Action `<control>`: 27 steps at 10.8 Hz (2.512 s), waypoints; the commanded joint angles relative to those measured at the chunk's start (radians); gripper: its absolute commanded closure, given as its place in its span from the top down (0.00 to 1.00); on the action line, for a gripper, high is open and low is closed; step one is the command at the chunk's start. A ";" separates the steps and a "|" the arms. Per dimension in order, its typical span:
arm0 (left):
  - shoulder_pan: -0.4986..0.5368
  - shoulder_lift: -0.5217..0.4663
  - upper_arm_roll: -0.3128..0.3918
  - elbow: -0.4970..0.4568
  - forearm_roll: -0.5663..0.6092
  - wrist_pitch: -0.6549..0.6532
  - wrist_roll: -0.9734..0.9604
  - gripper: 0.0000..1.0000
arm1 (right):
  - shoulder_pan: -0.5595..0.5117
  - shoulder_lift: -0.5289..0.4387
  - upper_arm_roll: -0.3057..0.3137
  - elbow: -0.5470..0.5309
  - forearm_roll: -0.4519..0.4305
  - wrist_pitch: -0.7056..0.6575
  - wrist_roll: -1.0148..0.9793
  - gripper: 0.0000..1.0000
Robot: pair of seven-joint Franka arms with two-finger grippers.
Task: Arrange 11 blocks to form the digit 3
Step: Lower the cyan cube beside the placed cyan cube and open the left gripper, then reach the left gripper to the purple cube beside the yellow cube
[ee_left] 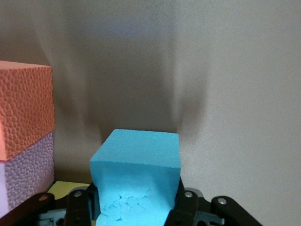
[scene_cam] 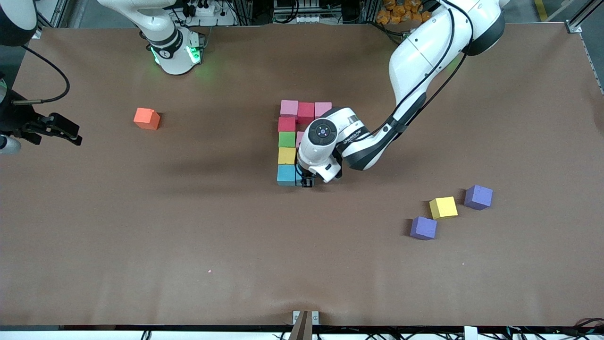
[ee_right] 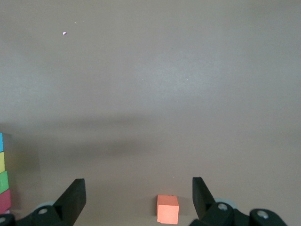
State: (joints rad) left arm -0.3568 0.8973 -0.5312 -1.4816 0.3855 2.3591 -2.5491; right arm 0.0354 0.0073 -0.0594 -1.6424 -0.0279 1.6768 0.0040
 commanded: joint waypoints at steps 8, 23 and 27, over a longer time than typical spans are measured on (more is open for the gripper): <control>0.010 -0.055 -0.007 0.027 -0.025 -0.001 0.029 1.00 | -0.045 -0.010 0.071 0.042 -0.032 -0.014 -0.074 1.00; 0.525 -0.225 -0.191 0.018 -0.022 -0.320 1.233 1.00 | -0.120 -0.009 0.099 0.047 0.025 -0.057 -0.095 1.00; 0.593 -0.204 -0.158 0.021 0.018 -0.343 1.793 1.00 | -0.114 -0.009 0.104 0.047 0.025 -0.054 -0.091 1.00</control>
State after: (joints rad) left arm 0.2285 0.7008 -0.7079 -1.4449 0.3832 2.0245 -0.8965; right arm -0.0638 0.0040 0.0323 -1.6038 -0.0189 1.6344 -0.0773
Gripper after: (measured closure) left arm 0.000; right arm 0.000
